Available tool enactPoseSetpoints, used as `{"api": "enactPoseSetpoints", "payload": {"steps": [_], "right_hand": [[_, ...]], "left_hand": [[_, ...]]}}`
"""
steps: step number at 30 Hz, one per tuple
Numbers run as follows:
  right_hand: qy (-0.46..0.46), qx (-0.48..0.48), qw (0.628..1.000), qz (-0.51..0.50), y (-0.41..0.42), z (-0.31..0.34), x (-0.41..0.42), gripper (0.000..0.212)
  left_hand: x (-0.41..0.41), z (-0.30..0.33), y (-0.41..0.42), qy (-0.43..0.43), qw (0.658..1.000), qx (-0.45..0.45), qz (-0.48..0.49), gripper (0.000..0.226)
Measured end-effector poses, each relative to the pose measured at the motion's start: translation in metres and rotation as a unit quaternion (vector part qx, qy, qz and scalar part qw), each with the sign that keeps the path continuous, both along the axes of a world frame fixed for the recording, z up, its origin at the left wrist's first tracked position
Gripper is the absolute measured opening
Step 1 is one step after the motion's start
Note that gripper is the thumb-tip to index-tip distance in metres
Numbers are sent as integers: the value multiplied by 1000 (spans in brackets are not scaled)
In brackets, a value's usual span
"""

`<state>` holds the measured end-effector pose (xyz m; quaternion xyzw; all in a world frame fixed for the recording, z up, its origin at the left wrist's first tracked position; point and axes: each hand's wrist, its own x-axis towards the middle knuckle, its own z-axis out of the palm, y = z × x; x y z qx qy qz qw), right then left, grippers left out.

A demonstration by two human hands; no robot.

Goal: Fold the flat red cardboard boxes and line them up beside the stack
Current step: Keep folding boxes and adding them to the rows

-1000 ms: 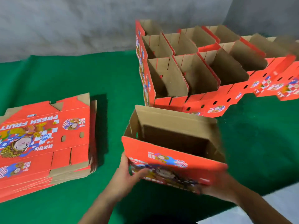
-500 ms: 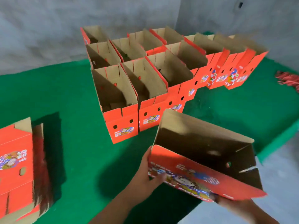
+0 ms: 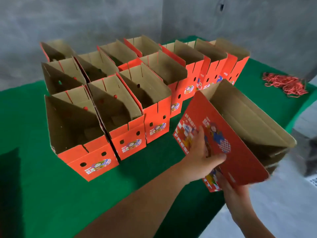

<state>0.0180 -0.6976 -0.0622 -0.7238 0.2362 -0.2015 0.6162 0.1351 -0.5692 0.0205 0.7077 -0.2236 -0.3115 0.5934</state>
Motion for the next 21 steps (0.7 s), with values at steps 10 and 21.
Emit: {"api": "enactPoseSetpoints", "payload": {"steps": [10, 21], "right_hand": [[33, -102, 993, -50, -5, -25, 149, 124], [-104, -194, 967, -128, -36, -14, 151, 58]], "left_hand": [[75, -3, -18, 83, 995, 48, 8, 79], [69, -18, -44, 115, 992, 17, -42, 81]]}}
